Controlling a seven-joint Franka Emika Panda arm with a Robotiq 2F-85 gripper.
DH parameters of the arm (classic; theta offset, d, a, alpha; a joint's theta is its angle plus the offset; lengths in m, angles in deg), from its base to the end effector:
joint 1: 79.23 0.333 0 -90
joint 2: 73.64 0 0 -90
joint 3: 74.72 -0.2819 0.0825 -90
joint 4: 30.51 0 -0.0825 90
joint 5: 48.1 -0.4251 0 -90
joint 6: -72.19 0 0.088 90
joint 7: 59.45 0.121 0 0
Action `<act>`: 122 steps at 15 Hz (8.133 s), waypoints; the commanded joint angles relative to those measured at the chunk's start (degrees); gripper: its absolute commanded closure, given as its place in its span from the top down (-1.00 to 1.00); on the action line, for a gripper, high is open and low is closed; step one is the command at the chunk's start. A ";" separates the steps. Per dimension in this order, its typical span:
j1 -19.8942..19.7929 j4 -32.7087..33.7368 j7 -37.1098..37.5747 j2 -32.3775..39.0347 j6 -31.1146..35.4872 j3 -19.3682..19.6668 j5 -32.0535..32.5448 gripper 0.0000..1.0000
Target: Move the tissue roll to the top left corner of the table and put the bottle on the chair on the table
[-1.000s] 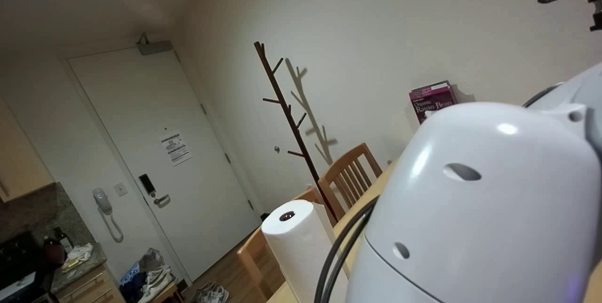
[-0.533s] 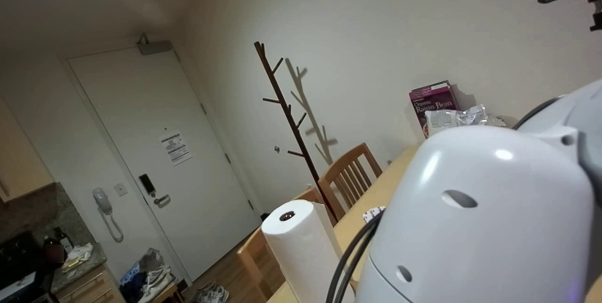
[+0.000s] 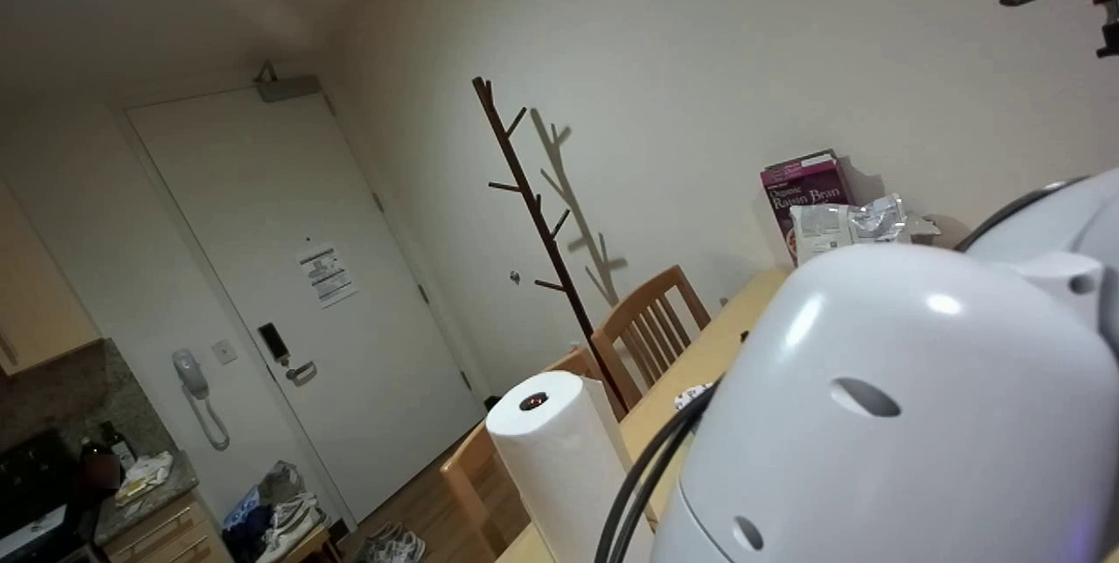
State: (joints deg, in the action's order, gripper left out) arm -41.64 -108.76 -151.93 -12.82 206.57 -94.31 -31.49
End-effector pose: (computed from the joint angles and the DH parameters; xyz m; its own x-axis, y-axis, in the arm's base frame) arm 0.4211 0.5827 0.0340 -0.8802 0.4647 0.0967 0.4660 0.8847 -0.0097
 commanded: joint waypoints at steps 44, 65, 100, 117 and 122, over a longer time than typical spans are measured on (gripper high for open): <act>10.47 -9.45 44.51 -17.97 20.38 10.50 5.45 0.07; -17.44 -29.04 57.89 -28.57 64.12 -11.84 0.49 -0.43; 12.31 -31.82 63.19 -48.75 63.58 37.23 -47.06 -0.43; 40.71 -32.78 62.68 -37.10 63.51 77.95 -74.18 -0.43; 50.79 -40.16 63.96 -31.10 64.07 91.86 -86.16 -0.43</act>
State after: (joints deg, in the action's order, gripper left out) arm 3.85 -145.48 -89.80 -47.62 269.96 -7.87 -112.11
